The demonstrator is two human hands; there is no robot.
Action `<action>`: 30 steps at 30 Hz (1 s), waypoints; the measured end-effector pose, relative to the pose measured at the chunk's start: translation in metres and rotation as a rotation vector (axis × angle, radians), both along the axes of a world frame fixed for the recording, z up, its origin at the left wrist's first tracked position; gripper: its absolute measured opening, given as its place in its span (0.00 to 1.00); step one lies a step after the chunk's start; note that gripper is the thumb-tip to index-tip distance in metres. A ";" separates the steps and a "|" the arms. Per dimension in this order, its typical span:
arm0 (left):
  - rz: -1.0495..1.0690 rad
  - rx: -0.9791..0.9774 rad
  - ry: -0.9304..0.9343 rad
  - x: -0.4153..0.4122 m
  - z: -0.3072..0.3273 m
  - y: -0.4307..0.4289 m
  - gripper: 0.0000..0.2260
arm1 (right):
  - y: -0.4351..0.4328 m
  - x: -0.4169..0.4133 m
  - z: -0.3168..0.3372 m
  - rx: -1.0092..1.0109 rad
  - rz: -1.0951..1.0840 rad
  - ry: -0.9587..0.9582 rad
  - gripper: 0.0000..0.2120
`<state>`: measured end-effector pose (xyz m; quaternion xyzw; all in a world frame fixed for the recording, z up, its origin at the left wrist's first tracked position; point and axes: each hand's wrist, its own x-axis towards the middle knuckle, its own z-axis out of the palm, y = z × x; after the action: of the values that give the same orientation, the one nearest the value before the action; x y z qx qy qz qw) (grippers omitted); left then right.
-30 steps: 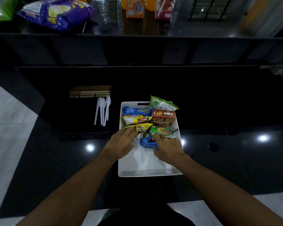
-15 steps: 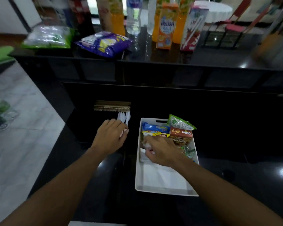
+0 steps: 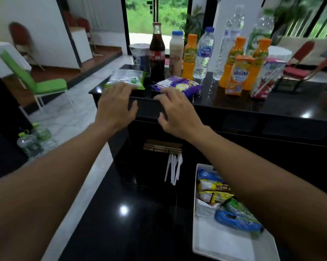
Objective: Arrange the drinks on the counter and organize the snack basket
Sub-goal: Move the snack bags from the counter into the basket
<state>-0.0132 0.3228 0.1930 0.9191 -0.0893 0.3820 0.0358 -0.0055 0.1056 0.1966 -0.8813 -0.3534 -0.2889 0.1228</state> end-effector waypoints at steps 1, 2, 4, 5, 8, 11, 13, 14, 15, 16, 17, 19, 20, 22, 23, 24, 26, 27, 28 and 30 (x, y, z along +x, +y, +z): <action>0.001 -0.004 0.028 0.006 0.008 0.007 0.21 | 0.005 0.007 0.007 -0.062 -0.071 0.017 0.30; -0.001 -0.004 0.069 0.012 0.014 0.012 0.25 | 0.009 0.015 0.013 -0.130 -0.148 0.044 0.36; -0.004 0.017 0.175 0.024 0.022 0.022 0.33 | 0.015 0.029 0.020 -0.238 -0.287 0.102 0.48; 0.001 0.035 0.226 0.030 0.023 0.026 0.38 | 0.016 0.036 0.022 -0.270 -0.338 0.135 0.52; 0.042 0.087 0.350 0.048 0.022 0.034 0.49 | 0.015 0.049 0.022 -0.315 -0.412 0.220 0.56; 0.077 0.096 0.437 0.061 0.019 0.042 0.55 | 0.014 0.054 0.014 -0.317 -0.419 0.227 0.53; 0.072 0.110 0.466 0.066 0.013 0.044 0.54 | 0.014 0.054 0.008 -0.304 -0.423 0.192 0.50; 0.061 0.105 0.454 0.067 0.009 0.044 0.53 | 0.014 0.053 0.006 -0.293 -0.424 0.183 0.49; 0.046 0.085 0.421 0.067 0.006 0.044 0.50 | 0.014 0.053 0.005 -0.283 -0.423 0.182 0.49; 0.030 0.059 0.374 0.066 0.004 0.043 0.47 | 0.014 0.052 0.003 -0.278 -0.422 0.184 0.48; 0.014 0.042 0.320 0.065 0.003 0.042 0.42 | 0.013 0.052 0.002 -0.276 -0.419 0.187 0.48; -0.012 0.041 0.226 0.061 0.005 0.040 0.34 | 0.010 0.051 0.001 -0.270 -0.411 0.189 0.48; -0.019 0.046 0.194 0.059 0.007 0.038 0.30 | 0.009 0.050 0.001 -0.260 -0.402 0.186 0.47; -0.021 0.051 0.170 0.054 0.013 0.035 0.25 | 0.004 0.047 0.001 -0.216 -0.369 0.182 0.45; -0.026 0.043 0.171 0.050 0.015 0.032 0.24 | 0.000 0.044 0.001 -0.178 -0.347 0.178 0.43; -0.042 0.020 0.178 0.046 0.017 0.029 0.24 | -0.003 0.041 0.000 -0.131 -0.325 0.164 0.40; -0.083 -0.062 0.203 0.034 0.020 0.021 0.25 | -0.012 0.031 -0.001 -0.032 -0.294 0.118 0.31; -0.097 -0.088 0.209 0.027 0.020 0.017 0.25 | -0.016 0.025 -0.002 0.005 -0.282 0.101 0.27; -0.107 -0.090 0.202 0.019 0.019 0.011 0.26 | -0.021 0.019 -0.004 0.032 -0.263 0.088 0.24; -0.124 -0.058 0.161 0.005 0.014 -0.004 0.26 | -0.034 0.005 -0.010 0.079 -0.214 0.044 0.22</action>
<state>-0.0083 0.3187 0.2068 0.9381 -0.1319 0.3065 0.0932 -0.0001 0.0717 0.1862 -0.9146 -0.2429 -0.2946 0.1334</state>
